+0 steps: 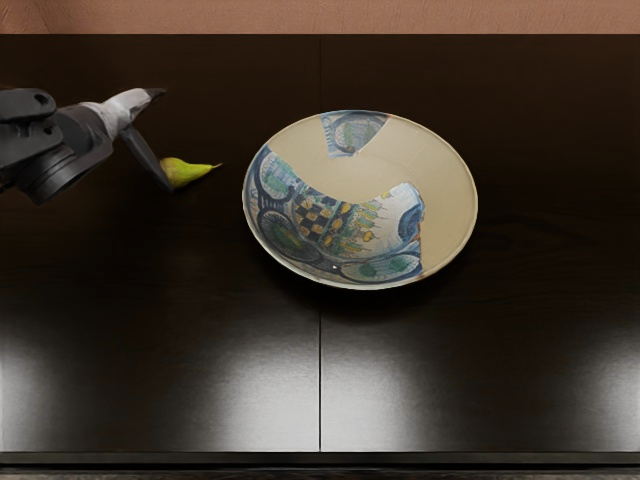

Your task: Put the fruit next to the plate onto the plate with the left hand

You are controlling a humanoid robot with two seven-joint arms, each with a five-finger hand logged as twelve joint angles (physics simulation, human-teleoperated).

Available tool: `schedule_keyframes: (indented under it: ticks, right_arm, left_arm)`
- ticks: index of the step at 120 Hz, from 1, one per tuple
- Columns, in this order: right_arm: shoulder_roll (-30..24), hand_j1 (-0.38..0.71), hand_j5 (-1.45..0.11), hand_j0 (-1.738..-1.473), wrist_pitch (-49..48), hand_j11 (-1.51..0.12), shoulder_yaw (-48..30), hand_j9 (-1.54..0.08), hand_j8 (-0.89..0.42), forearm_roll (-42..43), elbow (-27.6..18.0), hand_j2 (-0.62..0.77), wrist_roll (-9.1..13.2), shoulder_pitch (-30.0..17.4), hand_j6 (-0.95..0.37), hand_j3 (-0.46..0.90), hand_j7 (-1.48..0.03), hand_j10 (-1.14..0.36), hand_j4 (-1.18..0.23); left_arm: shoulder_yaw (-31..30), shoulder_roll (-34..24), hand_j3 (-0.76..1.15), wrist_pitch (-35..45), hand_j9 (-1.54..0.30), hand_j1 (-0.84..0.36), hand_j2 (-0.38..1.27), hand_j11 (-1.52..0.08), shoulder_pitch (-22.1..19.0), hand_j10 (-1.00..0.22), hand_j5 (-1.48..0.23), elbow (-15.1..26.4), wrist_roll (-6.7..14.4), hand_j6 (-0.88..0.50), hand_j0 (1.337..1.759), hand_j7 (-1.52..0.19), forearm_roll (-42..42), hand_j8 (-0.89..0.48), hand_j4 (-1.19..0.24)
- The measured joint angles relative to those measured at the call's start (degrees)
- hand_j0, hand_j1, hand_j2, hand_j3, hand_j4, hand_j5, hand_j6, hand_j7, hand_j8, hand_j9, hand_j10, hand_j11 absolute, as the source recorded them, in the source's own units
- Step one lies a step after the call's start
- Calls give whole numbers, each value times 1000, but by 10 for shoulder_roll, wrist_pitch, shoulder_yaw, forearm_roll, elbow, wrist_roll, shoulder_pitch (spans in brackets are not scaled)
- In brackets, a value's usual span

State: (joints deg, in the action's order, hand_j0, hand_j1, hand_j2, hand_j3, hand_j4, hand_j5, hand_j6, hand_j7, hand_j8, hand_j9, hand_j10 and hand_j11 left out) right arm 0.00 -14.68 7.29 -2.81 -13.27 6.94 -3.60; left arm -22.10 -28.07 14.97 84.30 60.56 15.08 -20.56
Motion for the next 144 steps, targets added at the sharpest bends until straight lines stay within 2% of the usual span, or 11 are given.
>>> schedule_keyframes:
  ticks: [7,16,38,74,102,132,144]
  right_arm:
    - [0,-329,-22,-1658,0,-22,0,-22,-16,0,0,-4,0,0,-16,0,-22,-17,-17]
    - [0,-329,-22,-1658,0,-22,0,-22,-16,0,0,-4,0,0,-16,0,-22,-17,-17]
    - [0,-329,-22,-1658,0,-22,0,-22,-16,0,0,-4,0,0,-16,0,-22,-16,-16]
    - [0,-329,-22,-1658,0,-22,0,-22,-16,0,0,-4,0,0,-16,0,-22,-17,-17]
    - [0,-329,-22,-1658,0,-22,0,-22,-16,0,0,-4,0,0,-16,0,-22,-17,-16]
    - [0,-329,-22,-1658,0,-22,0,-22,-16,0,0,-4,0,0,-16,0,-22,-16,-16]
    - [0,-329,-22,-1658,0,-22,0,-22,-16,0,0,-4,0,0,-16,0,-22,-16,-16]
  left_arm:
    - [-42,35,0,46,-13,338,3,-13,1,-11,-13,3,0,-12,1658,-13,0,-12,-11]
    - [-79,42,0,93,-35,317,6,-35,-1,-28,-35,0,0,-29,1658,-35,1,-29,-28]
    - [-128,88,0,151,-103,255,17,-103,-16,-80,-103,-57,0,-80,1658,-103,1,-80,-80]
    - [-139,155,0,162,-196,169,32,-196,-49,-152,-196,-157,-8,-153,1658,-196,1,-153,-152]
    - [-139,195,0,162,-279,93,45,-279,-76,-215,-279,-192,-10,-216,1658,-279,2,-216,-216]
    - [-136,206,0,162,-349,28,55,-349,-95,-270,-349,-223,-11,-271,1658,-349,2,-270,-270]
    - [-128,207,0,162,-370,9,59,-370,-103,-285,-370,-230,-22,-286,1658,-370,3,-286,-285]
